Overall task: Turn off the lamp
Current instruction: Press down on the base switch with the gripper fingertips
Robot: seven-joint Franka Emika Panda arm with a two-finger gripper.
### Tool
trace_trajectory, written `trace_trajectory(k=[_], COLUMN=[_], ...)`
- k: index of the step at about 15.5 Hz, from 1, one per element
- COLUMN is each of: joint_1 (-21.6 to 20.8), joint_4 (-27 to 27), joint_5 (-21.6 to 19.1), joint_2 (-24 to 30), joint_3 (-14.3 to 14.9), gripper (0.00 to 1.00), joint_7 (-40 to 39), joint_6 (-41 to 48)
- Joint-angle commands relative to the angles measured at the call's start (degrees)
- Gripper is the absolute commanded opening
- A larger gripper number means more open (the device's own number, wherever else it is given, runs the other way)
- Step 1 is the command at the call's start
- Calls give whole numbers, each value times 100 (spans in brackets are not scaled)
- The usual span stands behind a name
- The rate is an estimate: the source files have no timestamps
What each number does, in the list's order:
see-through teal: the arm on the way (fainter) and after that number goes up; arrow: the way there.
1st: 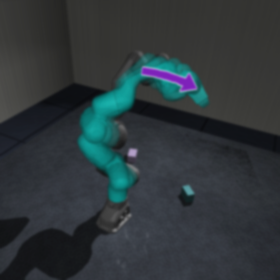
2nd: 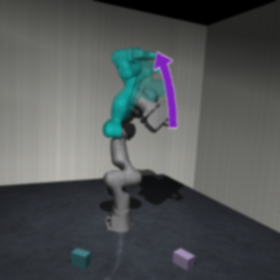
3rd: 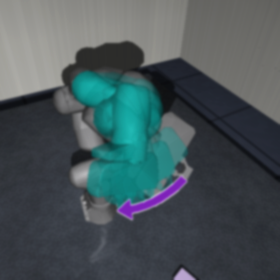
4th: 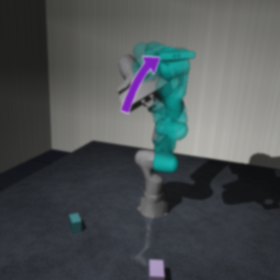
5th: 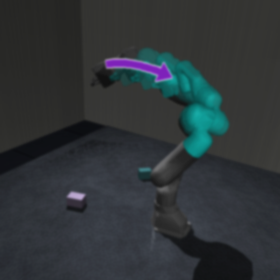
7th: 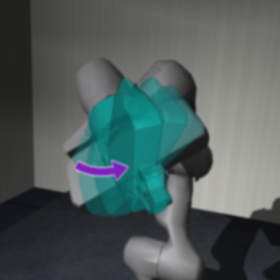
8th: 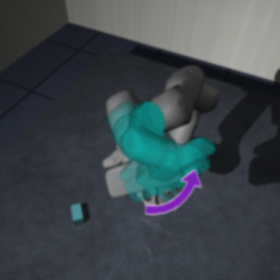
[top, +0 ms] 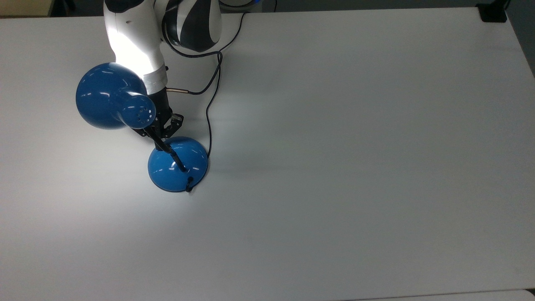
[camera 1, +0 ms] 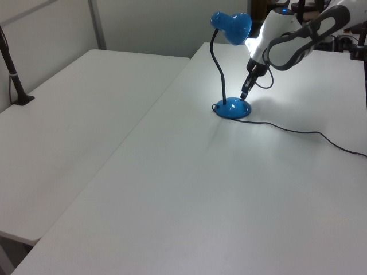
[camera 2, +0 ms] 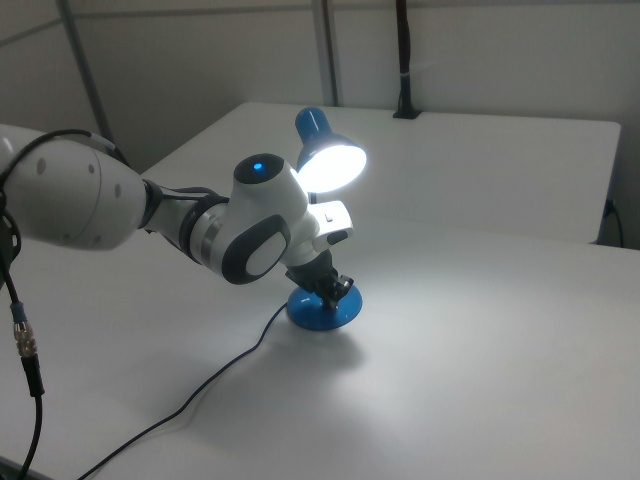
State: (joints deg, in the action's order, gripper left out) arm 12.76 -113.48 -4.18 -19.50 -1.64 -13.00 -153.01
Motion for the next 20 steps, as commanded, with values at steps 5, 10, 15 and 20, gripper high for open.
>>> trace_trajectory(k=[5, 10, 15, 20], joint_1=[-89, -151, -107, -98], joint_4=[-86, -104, -157, -104], joint_5=[-118, -109, -100, -65], joint_2=[-1, -62, 60, 271], joint_3=[-12, -3, -3, -12], gripper=[0, 0, 0, 0], joint_7=[78, 17, -106, -229], joint_6=[-1, -1, 297, 948])
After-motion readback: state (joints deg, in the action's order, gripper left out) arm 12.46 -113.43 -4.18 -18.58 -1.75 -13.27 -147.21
